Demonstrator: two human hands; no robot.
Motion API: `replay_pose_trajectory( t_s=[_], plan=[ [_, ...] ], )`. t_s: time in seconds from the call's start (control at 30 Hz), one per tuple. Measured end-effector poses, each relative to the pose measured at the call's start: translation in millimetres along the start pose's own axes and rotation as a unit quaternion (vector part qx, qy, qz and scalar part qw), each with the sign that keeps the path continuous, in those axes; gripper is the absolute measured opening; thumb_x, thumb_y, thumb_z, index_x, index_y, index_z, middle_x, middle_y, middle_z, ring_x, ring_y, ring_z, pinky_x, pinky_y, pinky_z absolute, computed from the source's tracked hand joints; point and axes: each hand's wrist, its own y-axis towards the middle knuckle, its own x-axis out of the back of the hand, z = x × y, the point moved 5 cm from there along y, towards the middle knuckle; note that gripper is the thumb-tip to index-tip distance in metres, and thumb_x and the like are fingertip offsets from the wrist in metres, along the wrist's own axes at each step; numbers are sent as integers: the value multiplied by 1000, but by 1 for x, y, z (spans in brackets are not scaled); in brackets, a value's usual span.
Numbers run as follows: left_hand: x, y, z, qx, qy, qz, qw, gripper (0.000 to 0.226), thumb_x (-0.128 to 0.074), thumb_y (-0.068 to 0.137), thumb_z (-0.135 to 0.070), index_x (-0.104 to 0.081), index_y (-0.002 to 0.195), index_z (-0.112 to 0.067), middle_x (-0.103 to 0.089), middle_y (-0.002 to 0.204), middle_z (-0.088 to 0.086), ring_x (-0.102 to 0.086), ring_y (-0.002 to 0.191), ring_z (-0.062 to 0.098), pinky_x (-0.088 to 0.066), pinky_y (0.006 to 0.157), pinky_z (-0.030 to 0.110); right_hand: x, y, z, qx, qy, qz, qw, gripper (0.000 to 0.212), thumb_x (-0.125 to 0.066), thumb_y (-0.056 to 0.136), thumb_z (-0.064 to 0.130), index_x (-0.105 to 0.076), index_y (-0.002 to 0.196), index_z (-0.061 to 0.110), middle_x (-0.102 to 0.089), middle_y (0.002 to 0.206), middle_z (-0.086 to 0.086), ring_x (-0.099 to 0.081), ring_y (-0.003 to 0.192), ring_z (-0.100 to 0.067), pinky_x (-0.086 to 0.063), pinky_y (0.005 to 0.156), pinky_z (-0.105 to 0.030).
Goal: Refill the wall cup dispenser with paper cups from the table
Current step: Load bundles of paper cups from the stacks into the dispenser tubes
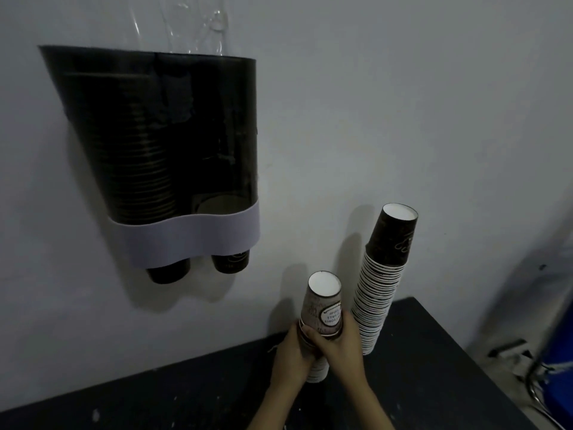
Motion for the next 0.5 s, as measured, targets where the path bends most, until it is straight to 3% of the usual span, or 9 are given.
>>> replay_pose_trajectory(
  t_s=[0.1, 0.2, 0.27, 0.37, 0.43, 0.5],
  plan=[
    [2, 2, -1, 17, 60, 25, 998, 105, -49, 35, -62, -44, 126, -9, -57, 130, 11, -55, 120, 25, -46, 98, 33, 12, 2, 28, 20, 38, -13, 999, 61, -84, 52, 37, -53, 102, 22, -63, 105, -5, -62, 99, -17, -54, 86, -38],
    [12, -8, -15, 29, 86, 22, 996, 122, -56, 37, -62, -25, 138, -1, -35, 145, 18, -35, 135, 29, -33, 110, 34, 28, 7, 56, 50, 66, -19, 996, 58, -86, 57, 21, -50, 102, 23, -62, 104, -2, -62, 96, -10, -53, 82, -27],
    [27, -23, -39, -3, 27, -28, 999, 102, -70, 65, -38, -13, 144, -6, -24, 151, 15, -24, 140, 27, -26, 113, 35, 41, 7, 75, 66, 78, -16, 995, 61, -86, 57, 20, -49, 105, 19, -63, 104, 0, -62, 95, -8, -53, 80, -25],
    [53, -39, -76, -64, -81, -132, 986, 69, -52, 82, 4, -22, 142, -14, -39, 141, 12, -38, 130, 24, -35, 106, 34, 51, 2, 104, 84, 73, 22, 994, 60, -83, 63, 10, -43, 106, 18, -58, 96, 11, -58, 87, -1, -46, 71, -12],
    [55, -43, -98, -80, -116, -116, 983, 67, -42, 83, 11, -24, 141, -18, -45, 132, 7, -45, 122, 22, -38, 96, 27, 52, -3, 116, 84, 70, 35, 993, 60, -82, 65, 8, -41, 108, 16, -57, 98, 7, -58, 88, -9, -44, 71, -11],
    [50, -49, -113, -67, -164, -44, 983, 69, -38, 83, 12, -24, 142, -21, -45, 129, 2, -49, 119, 23, -40, 93, 29, 48, -9, 123, 77, 72, 43, 993, 59, -80, 66, 5, -39, 108, 14, -57, 102, 0, -57, 93, -14, -46, 75, -15]
  ],
)
